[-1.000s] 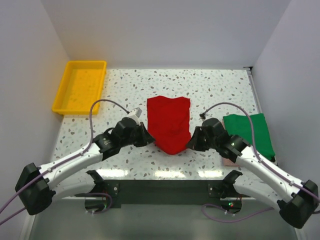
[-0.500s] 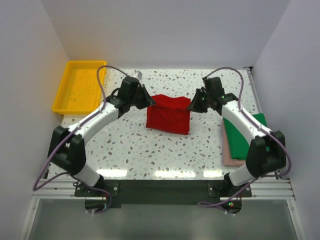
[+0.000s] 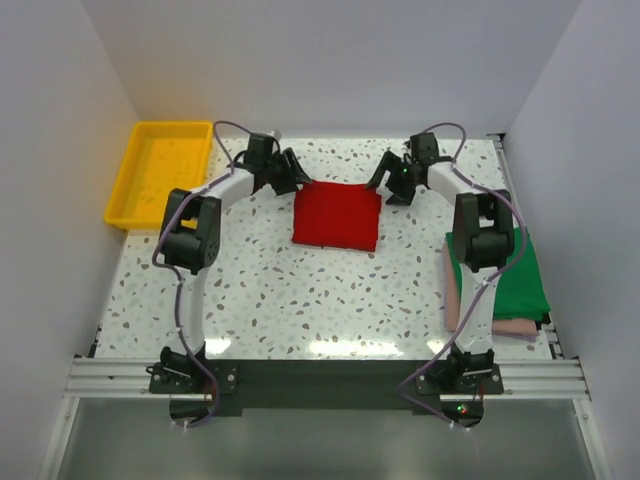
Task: Fold and stack the t-shirts
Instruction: Fold the tshirt, then neatly place the folded tshirt to the corner
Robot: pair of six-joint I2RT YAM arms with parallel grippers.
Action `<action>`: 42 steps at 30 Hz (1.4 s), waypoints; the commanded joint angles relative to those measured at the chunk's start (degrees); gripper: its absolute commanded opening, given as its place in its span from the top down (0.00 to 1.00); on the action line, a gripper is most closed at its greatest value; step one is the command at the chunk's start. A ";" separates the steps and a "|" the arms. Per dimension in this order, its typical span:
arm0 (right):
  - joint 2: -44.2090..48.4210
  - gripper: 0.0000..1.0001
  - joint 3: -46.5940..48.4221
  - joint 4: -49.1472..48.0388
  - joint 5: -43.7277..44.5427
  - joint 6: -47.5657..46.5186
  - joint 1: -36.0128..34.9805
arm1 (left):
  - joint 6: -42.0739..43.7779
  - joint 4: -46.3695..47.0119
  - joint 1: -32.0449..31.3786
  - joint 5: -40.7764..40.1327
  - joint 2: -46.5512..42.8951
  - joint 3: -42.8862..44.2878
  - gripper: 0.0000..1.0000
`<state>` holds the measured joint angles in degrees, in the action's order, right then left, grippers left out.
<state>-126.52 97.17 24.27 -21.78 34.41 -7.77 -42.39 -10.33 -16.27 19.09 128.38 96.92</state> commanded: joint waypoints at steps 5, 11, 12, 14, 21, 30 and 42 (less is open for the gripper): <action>9.88 0.11 -1.62 0.42 2.36 -3.39 1.18 | 1.26 9.45 2.74 0.34 -14.20 -9.73 0.40; 11.82 0.11 -11.55 -3.16 5.08 -4.79 -0.84 | -0.15 9.45 0.90 -0.63 -18.42 -16.50 0.47; 11.21 0.11 -12.26 -3.53 4.99 -4.97 -0.93 | 0.03 9.45 0.11 -1.16 -18.77 -18.07 0.48; 9.63 0.11 -13.58 -5.10 5.78 -5.67 -1.63 | -0.50 12.23 -0.42 -0.64 -18.60 -19.66 0.49; 8.13 0.11 -16.92 -9.06 7.01 -6.73 -3.30 | -2.17 16.74 -0.95 3.67 -16.40 -25.37 0.53; 6.12 0.16 -17.45 -8.10 11.32 -6.38 -6.90 | -3.05 16.13 -0.95 4.29 -16.49 -25.47 0.54; 2.42 0.58 -15.95 -4.85 18.96 -3.21 -9.63 | -0.41 6.29 -1.13 11.58 -27.47 -24.76 0.54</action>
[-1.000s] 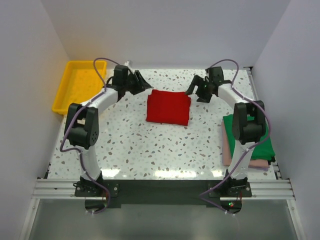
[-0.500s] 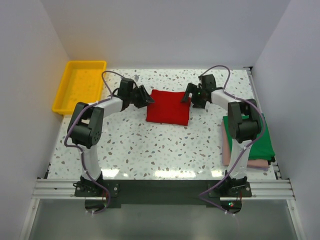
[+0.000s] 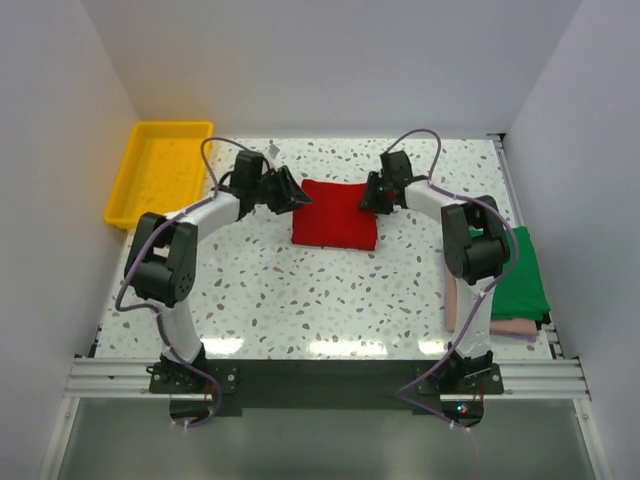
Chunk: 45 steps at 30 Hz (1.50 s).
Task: Fold and stack the t-shirts
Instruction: Neatly place the folded tshirt to the corner
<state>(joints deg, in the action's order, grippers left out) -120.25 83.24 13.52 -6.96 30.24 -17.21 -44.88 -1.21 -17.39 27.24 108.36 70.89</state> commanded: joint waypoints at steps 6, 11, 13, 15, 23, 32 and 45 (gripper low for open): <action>-2.98 1.00 -0.01 12.75 12.12 1.31 -0.19 | 6.55 -6.25 -0.37 4.57 -18.17 -4.35 0.54; 2.37 1.00 -3.87 13.20 17.94 4.56 -0.01 | 12.01 -9.33 -0.28 3.08 -25.38 -9.45 0.53; 4.58 1.00 -4.93 13.72 19.96 6.57 0.42 | 13.15 -9.51 -0.28 2.55 -27.31 -10.77 0.53; 5.37 1.00 -4.24 16.09 20.76 8.94 0.86 | 14.03 -9.60 -0.28 2.11 -27.93 -12.27 0.53; 1.95 1.00 5.78 33.64 27.76 16.07 2.97 | 15.18 -8.54 -0.10 1.85 -28.11 -15.78 0.53; -5.25 1.00 32.31 67.46 41.58 29.34 7.19 | 14.39 -6.87 0.07 4.92 -26.35 -17.54 0.54; -1.23 1.00 46.05 77.45 42.38 29.62 15.71 | 14.30 -6.61 0.07 5.80 -25.56 -18.07 0.54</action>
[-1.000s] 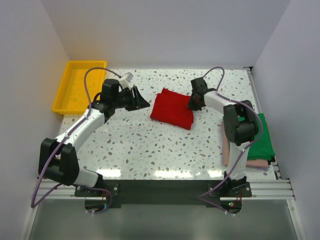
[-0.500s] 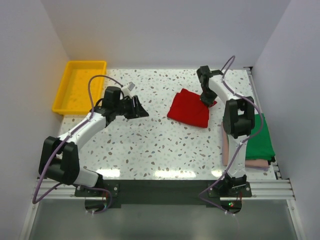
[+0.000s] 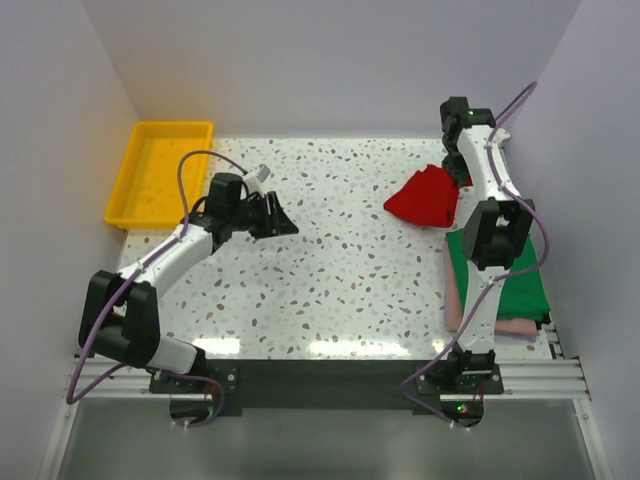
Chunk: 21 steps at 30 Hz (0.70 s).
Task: Fold and stack the t-shirts
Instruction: Neatly place the folded tshirt to the corner
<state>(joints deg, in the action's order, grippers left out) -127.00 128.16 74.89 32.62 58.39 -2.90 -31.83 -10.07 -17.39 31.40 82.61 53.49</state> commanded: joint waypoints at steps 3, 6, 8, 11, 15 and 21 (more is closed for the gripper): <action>8.08 1.00 -0.19 16.16 3.06 1.46 2.45 | 1.25 2.33 0.07 1.91 0.53 -0.50 0.54; 11.15 1.00 -0.45 16.07 3.24 0.94 2.81 | 1.25 2.07 0.07 2.00 0.80 -0.41 0.54; 12.39 1.00 0.42 16.16 3.41 -0.11 2.81 | 1.42 2.07 0.16 2.09 0.89 -0.50 0.54; 14.76 1.00 -0.18 16.16 3.15 -0.47 5.00 | 1.42 2.07 0.07 2.09 0.97 -0.50 0.54; 17.57 1.00 -1.33 15.99 2.98 -0.56 5.97 | 1.42 1.98 0.07 2.09 1.32 -0.41 0.54; 21.35 1.00 -1.68 15.99 2.45 -2.23 7.73 | 1.42 1.98 0.07 2.26 1.94 -0.58 0.55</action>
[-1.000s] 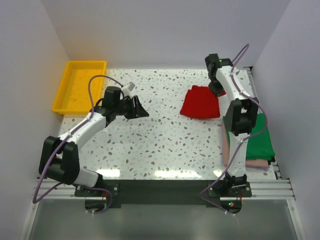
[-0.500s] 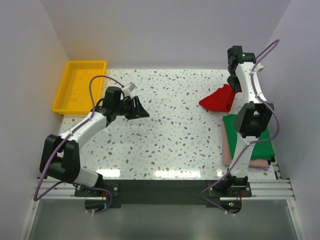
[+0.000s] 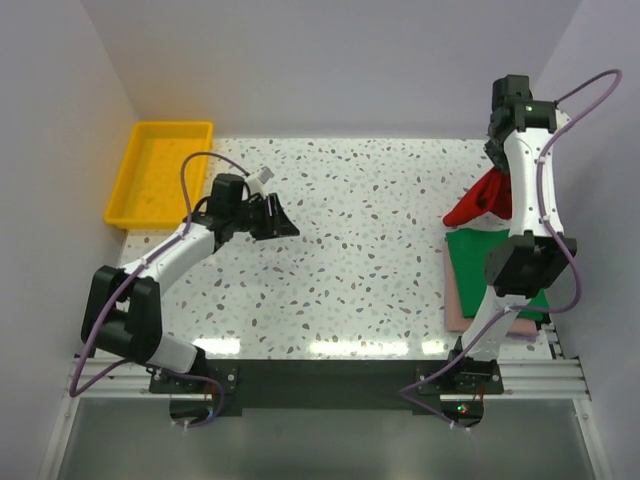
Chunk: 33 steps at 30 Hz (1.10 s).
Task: Fold and stack the t-shirts
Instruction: Neatly place the folded tshirt to the corner
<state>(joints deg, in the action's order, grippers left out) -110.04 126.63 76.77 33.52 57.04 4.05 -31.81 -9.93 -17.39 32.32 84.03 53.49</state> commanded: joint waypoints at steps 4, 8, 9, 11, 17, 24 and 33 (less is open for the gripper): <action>6.76 1.00 -0.68 14.19 0.94 -1.93 1.83 | 1.40 1.85 0.07 1.17 0.79 -0.50 0.55; 9.05 1.00 -2.08 13.58 1.11 -2.45 2.45 | 1.40 1.85 0.07 1.17 1.14 -0.50 0.55; 9.49 1.00 -2.26 13.58 1.11 -2.63 2.62 | 1.32 1.85 0.07 1.17 1.22 -0.58 0.55; 10.63 1.00 -3.05 13.67 1.11 -2.89 3.15 | 1.40 1.85 0.07 1.08 1.31 -0.67 0.55; 15.20 1.00 -6.30 12.97 0.85 -3.77 3.94 | 1.40 1.85 0.07 1.08 1.66 -0.67 0.55; 23.80 1.00 -18.77 10.95 0.32 -4.04 4.12 | 1.05 2.46 0.07 1.61 1.49 -1.20 0.55; 43.49 0.11 -45.48 6.38 -0.91 -6.49 4.21 | 0.44 3.78 -0.10 4.51 1.14 -1.64 0.54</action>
<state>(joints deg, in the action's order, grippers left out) -72.51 85.69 76.73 32.53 52.40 8.01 -31.86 -9.23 -17.39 34.30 85.60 52.58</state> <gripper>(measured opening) 0.676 0.458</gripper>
